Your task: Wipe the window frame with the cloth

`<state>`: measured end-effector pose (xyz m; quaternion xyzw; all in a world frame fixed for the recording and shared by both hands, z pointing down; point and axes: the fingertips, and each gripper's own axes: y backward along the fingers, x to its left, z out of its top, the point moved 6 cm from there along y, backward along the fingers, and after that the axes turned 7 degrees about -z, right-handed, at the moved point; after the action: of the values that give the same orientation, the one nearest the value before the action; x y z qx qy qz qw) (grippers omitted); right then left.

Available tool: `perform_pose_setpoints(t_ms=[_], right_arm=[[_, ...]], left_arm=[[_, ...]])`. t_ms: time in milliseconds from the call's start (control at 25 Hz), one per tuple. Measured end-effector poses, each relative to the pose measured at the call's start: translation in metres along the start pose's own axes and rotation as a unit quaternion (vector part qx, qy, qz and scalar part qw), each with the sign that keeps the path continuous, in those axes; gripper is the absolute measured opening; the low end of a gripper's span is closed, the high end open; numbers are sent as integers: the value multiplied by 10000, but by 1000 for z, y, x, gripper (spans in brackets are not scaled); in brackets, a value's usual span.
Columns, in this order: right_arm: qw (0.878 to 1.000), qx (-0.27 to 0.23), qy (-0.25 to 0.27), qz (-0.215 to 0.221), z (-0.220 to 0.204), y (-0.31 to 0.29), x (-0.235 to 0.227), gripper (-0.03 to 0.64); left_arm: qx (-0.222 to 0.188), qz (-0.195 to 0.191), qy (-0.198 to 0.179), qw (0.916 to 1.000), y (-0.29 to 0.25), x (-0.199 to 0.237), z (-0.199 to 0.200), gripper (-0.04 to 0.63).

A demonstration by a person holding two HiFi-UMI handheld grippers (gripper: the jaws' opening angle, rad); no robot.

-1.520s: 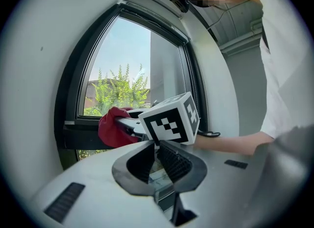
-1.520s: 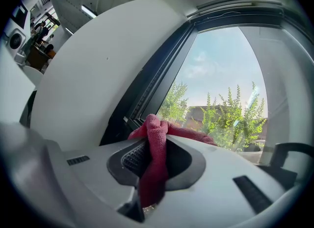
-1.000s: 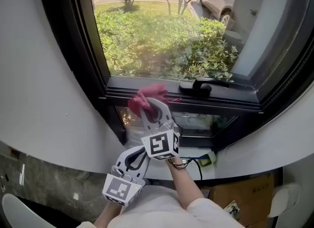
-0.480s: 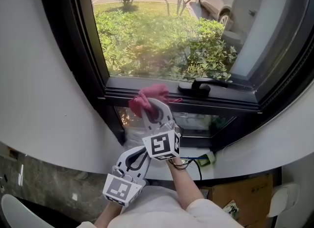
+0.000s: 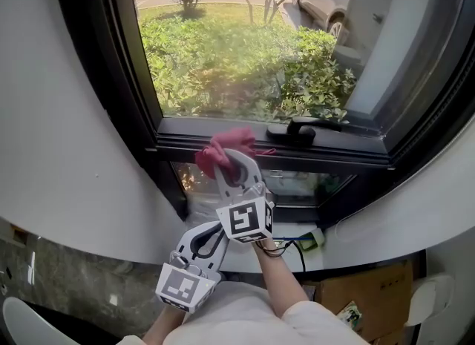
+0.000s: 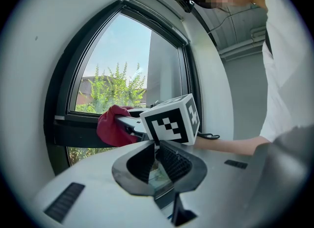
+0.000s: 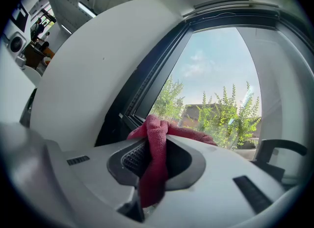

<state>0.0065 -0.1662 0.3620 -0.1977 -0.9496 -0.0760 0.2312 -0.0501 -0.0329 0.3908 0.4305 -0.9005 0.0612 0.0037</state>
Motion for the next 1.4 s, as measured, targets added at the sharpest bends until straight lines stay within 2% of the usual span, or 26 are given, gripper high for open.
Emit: perform_pose_setpoints(t_ms=[760, 1000, 1400], right_arm=[[10000, 18, -43, -44, -1, 3, -4, 72], [9999, 34, -59, -81, -1, 5, -6, 72], [9998, 83, -43, -159, -5, 9, -11, 72]], left_arm=[[-80, -213, -18, 9997, -2, -4, -2, 41], [33, -105, -6, 9999, -2, -3, 4, 41], [-150, -340, 28, 9993, -5, -12, 3, 41]])
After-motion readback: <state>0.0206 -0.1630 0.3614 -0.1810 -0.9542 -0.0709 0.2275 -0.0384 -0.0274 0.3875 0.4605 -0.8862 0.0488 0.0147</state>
